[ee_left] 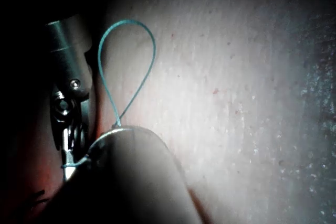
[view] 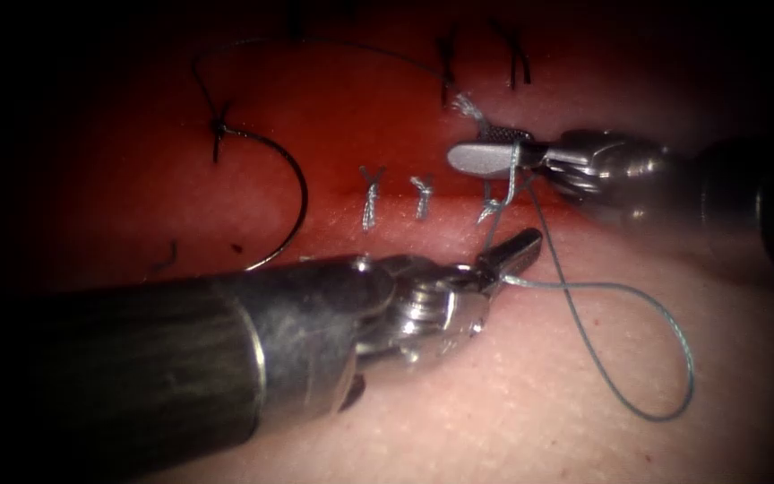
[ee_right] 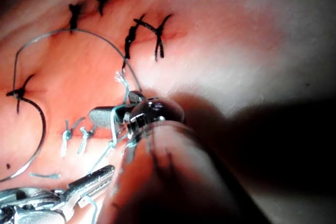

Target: Wound Closure

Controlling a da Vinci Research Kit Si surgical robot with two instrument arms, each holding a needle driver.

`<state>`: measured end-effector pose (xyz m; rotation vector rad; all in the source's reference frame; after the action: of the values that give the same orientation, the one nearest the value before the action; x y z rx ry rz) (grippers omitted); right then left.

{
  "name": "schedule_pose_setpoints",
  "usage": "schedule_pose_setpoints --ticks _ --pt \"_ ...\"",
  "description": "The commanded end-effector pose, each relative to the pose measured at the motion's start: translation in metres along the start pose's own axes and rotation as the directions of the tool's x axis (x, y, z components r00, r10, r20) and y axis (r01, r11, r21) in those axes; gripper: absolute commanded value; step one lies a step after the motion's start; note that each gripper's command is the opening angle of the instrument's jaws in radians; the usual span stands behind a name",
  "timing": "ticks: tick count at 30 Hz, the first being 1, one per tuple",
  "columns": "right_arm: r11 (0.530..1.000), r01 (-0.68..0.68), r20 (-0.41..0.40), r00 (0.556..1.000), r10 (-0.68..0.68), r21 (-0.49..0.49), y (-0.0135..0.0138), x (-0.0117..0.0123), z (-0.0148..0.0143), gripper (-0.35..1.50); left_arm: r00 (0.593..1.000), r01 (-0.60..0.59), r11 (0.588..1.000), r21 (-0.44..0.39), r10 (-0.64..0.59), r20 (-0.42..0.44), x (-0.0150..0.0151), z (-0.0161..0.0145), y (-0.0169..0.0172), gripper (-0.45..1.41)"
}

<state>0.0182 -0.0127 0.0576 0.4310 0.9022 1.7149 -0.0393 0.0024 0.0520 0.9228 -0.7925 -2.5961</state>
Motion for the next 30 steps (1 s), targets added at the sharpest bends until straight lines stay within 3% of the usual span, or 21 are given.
schedule_pose_setpoints --ticks 1,3,5,6,7,8,12,22,30 --pt "1.000 -0.001 -0.002 1.000 0.001 0.004 -0.0005 0.0001 0.0015 0.96 1.000 -0.002 1.000 0.001 0.002 0.000 0.0001 0.0007 -0.0001 -0.45" --pt "1.000 -0.002 -0.001 1.000 0.002 0.001 -0.0006 0.0002 0.0017 0.93 1.000 -0.002 1.000 0.001 0.002 0.000 0.0001 0.0007 -0.0001 -0.45" --pt "1.000 -0.002 -0.005 1.000 0.002 0.005 -0.0007 0.0001 0.0018 0.67 1.000 -0.002 1.000 0.001 0.002 0.000 0.0001 0.0007 -0.0001 -0.45" --pt "1.000 -0.002 -0.010 1.000 0.002 -0.001 -0.0007 0.0001 0.0017 0.30 1.000 -0.002 1.000 0.001 0.002 -0.001 0.0001 0.0007 -0.0001 -0.45" --pt "1.000 -0.003 -0.017 1.000 0.003 -0.008 -0.0008 0.0000 0.0015 -0.20 1.000 -0.002 1.000 0.001 0.002 -0.001 0.0001 0.0007 -0.0001 -0.45" --pt "1.000 -0.004 -0.026 1.000 0.004 -0.018 -0.0009 0.0000 0.0013 -0.35 1.000 -0.002 1.000 0.001 0.002 -0.002 0.0000 0.0007 -0.0001 -0.45" --pt "0.999 0.012 -0.033 0.999 -0.014 -0.047 -0.0016 0.0001 0.0004 -0.35 1.000 -0.002 1.000 0.000 0.002 -0.011 -0.0005 0.0005 -0.0003 -0.45" --pt "0.990 0.138 -0.073 0.988 -0.138 -0.006 -0.0031 0.0003 -0.0018 -0.35 1.000 0.018 0.999 -0.026 -0.018 -0.001 -0.0037 -0.0014 -0.0026 -0.45" --pt "0.969 0.243 -0.149 0.961 -0.234 0.045 -0.0042 0.0007 -0.0033 -0.35 0.998 0.059 0.997 -0.042 -0.060 -0.018 -0.0067 -0.0020 -0.0046 -0.45"
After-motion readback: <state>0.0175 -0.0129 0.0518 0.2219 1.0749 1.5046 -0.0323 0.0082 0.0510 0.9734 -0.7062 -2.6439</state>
